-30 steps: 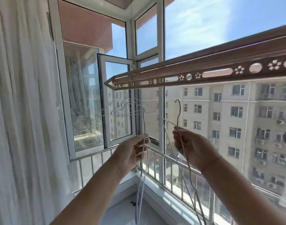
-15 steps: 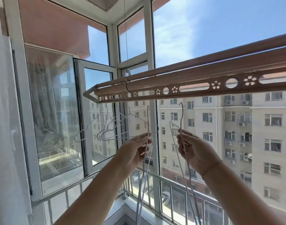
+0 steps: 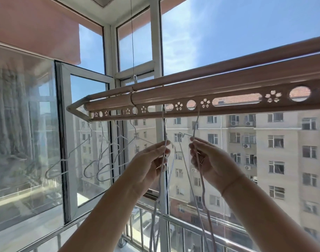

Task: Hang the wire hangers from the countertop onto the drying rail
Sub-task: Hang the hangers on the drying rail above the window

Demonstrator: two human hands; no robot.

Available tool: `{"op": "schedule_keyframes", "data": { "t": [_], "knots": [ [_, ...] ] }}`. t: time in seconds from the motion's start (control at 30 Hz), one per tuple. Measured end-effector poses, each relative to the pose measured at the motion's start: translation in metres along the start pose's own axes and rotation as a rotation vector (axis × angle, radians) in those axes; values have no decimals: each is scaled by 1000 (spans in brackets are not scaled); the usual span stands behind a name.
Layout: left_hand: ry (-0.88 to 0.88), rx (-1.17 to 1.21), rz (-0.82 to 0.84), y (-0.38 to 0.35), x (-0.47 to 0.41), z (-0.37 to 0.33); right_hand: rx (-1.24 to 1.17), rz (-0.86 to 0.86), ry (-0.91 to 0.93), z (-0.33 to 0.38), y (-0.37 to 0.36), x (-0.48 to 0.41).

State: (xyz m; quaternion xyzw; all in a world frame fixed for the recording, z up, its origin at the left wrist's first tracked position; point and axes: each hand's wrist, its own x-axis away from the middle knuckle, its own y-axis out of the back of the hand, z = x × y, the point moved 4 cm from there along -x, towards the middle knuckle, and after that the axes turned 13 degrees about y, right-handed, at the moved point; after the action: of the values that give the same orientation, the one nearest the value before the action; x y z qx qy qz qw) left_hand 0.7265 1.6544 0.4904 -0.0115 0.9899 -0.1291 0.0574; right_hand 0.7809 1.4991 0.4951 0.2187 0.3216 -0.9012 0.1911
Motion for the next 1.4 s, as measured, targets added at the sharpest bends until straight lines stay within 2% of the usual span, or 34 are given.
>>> {"op": "schedule_keyframes", "data": {
  "t": [0.57,0.83,1.17,1.4],
  "knots": [
    [48,92,208,17,-59,-11,168,-210,64,-14,5,-27],
    [101,100,222,14,-81,-11,175,-277,80,-14,10,-32],
    [107,97,227,26,-89,8,205,-262,101,-18,18,-30],
    [126,13,174,59,-76,49,284,-320,71,-33,45,9]
  ]
}}
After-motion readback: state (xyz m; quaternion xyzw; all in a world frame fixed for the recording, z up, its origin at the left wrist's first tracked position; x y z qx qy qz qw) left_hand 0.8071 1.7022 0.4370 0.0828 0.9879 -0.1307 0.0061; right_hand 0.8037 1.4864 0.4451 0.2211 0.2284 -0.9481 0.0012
